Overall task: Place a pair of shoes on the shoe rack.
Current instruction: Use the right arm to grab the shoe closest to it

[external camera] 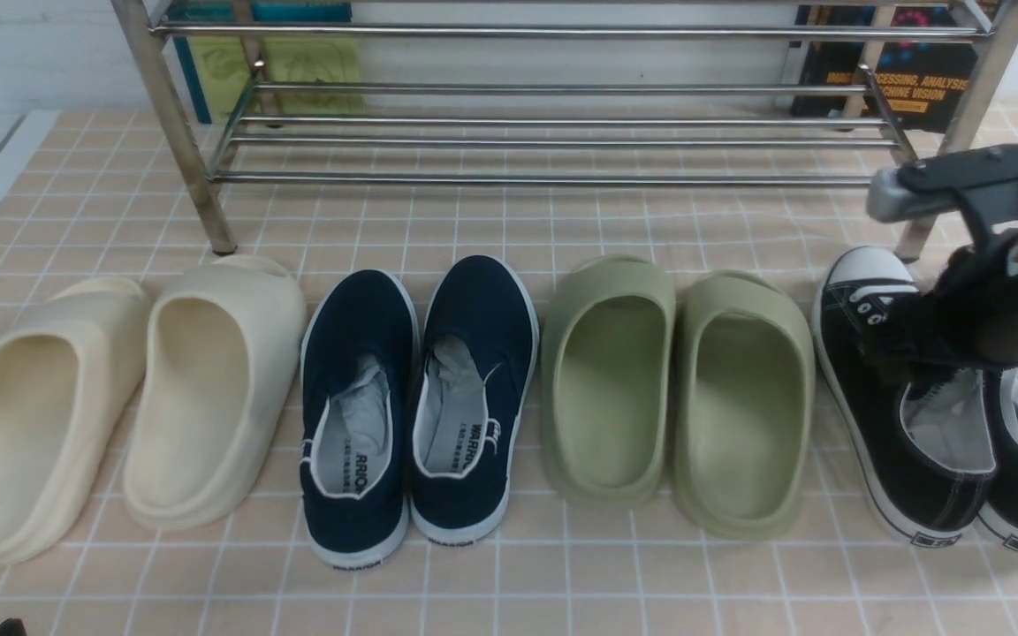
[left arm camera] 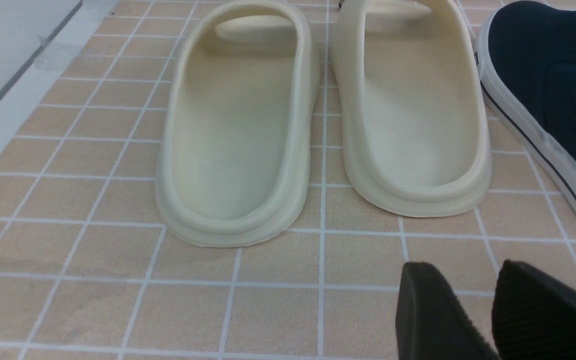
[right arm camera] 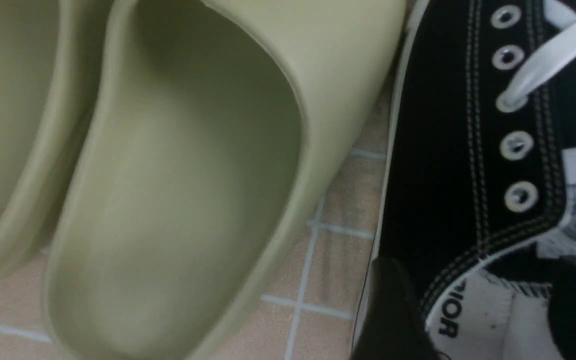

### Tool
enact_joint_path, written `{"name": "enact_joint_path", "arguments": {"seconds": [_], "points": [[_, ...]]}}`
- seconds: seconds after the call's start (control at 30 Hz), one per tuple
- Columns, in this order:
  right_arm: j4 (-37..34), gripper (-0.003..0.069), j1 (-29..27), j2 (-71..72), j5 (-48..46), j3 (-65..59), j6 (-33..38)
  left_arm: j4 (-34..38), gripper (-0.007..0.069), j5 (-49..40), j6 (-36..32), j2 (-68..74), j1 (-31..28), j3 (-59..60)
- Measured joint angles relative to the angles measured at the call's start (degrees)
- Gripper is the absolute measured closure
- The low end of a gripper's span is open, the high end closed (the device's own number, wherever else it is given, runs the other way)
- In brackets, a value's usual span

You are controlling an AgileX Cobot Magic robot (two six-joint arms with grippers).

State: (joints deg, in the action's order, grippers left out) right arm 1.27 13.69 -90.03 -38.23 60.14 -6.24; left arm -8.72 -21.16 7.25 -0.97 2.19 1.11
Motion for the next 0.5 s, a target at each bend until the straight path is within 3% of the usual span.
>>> {"name": "enact_joint_path", "arguments": {"seconds": [0.1,0.2,0.27,0.33,0.43,0.5], "points": [[0.8,0.0165,0.0,-4.2,0.1,0.2,-2.7,0.0,0.0384,0.0,0.0,0.0,0.0,0.0],[1.4,0.0206,0.0,-8.1,1.7,0.2,-4.4,0.0,0.0384,0.0,0.0,0.0,0.0,0.0],[1.7,0.0268,0.0,-9.6,2.9,0.3,-4.9,0.0,0.0384,0.0,0.0,0.0,0.0,0.0],[1.7,0.0426,0.0,-10.4,3.3,0.4,-5.3,0.0,0.0384,0.0,0.0,0.0,0.0,0.0],[0.8,0.0601,0.1,-9.4,2.9,0.4,-5.5,0.0,0.0384,0.0,0.0,0.0,0.0,0.0],[0.7,0.0646,0.1,-7.9,1.2,0.5,-5.6,0.0,0.0384,0.0,0.0,0.0,0.0,0.0]]}}
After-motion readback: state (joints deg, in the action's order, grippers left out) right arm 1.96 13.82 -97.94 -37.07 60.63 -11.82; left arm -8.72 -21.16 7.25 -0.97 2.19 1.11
